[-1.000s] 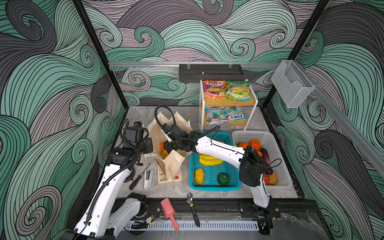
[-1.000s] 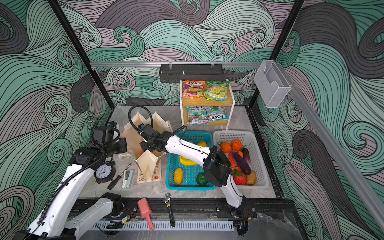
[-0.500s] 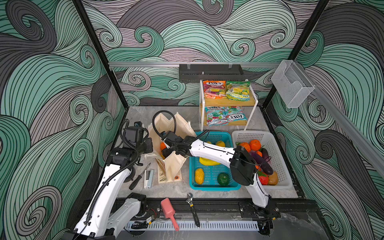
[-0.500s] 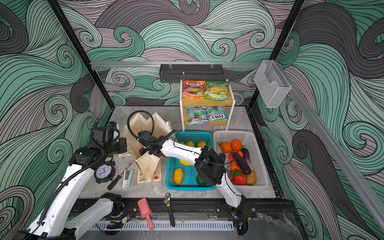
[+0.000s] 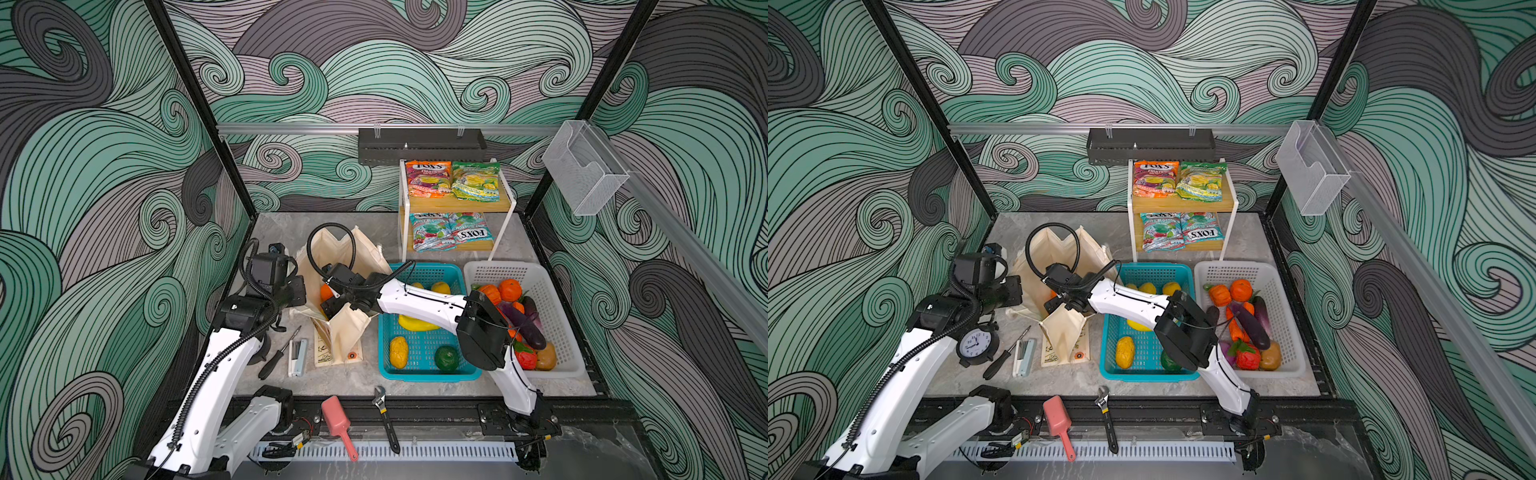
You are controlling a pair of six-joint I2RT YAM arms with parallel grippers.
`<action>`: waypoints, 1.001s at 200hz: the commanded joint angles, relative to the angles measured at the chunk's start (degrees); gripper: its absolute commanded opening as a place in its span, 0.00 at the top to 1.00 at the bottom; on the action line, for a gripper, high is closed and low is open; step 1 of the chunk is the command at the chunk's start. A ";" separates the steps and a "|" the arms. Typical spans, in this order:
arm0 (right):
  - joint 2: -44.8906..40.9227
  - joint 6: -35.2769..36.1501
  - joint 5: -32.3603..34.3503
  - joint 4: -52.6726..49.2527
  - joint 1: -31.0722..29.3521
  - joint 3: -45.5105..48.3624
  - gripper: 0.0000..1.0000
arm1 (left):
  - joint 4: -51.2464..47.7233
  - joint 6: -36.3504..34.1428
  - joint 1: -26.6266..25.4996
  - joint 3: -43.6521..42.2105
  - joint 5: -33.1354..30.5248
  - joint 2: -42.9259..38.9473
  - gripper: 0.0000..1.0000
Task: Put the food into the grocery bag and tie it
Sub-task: 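Carry the yellow melon with the right gripper into the tote bag, then open the right gripper to drop the melon beside the pear, then raise the right gripper out of the bag toward the candy shelf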
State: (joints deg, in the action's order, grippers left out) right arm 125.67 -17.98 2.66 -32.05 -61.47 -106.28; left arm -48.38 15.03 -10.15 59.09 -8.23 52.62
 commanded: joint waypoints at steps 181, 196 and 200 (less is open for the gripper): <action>-26.66 7.83 3.95 0.52 0.49 4.07 0.00 | 1.09 -0.43 0.14 0.35 0.67 -0.85 1.00; -29.21 7.81 4.18 0.67 0.91 5.11 0.01 | 1.36 -0.39 0.19 0.24 0.69 -1.09 1.00; -29.77 7.79 4.37 0.60 1.10 5.30 0.00 | 1.36 -0.41 0.16 0.24 0.70 -1.13 1.00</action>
State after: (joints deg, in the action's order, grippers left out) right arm 99.46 -11.05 5.37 -32.14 -61.21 -102.78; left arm -48.23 15.00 -10.15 59.09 -8.25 52.62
